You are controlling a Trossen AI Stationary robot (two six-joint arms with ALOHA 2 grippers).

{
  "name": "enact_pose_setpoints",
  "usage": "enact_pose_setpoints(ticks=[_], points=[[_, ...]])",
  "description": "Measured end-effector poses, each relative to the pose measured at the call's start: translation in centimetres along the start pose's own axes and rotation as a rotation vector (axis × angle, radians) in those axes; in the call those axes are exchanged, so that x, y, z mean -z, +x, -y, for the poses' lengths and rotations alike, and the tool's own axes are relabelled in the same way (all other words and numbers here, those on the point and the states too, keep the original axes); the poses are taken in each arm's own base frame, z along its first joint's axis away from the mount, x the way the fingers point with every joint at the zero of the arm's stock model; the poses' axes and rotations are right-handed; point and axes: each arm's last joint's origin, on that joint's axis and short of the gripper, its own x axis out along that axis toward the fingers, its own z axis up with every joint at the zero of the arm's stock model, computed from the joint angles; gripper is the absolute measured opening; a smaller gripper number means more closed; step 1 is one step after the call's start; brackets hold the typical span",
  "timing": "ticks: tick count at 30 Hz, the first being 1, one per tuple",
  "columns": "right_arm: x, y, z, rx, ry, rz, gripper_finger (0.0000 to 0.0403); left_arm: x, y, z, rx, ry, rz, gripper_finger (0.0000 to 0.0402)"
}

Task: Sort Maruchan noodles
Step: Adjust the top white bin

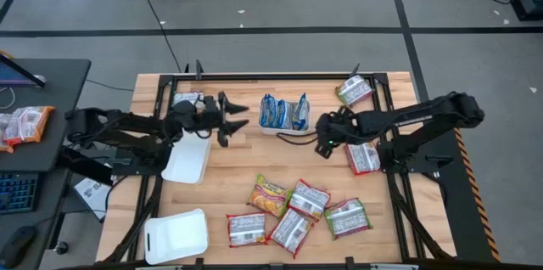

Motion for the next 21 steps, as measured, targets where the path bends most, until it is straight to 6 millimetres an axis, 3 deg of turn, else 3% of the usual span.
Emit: enact_pose_setpoints(ticks=[5, 11, 17, 21], points=[[2.4, 0.7, 0.6, 0.036, -0.095, 0.065, 0.0267, -1.6, -0.7, -1.7, -0.105, 0.01, -0.035, 0.0226], [4.2, 0.8, -0.4, -0.006, -0.201, 0.194, 0.0232, -0.5, -0.9, -2.2, -0.146, -0.044, -0.144, 0.0226], [1.4, -1.1, -0.5, -0.077, -0.17, 0.417, 0.0204, 1.6, 0.8, 0.0, -0.16, 0.001, -0.114, 0.0226], [-0.8, -0.6, 0.0, -0.142, -0.127, 0.579, 0.0179, 2.8, 1.6, 1.5, -0.156, 0.025, -0.045, 0.0226]])
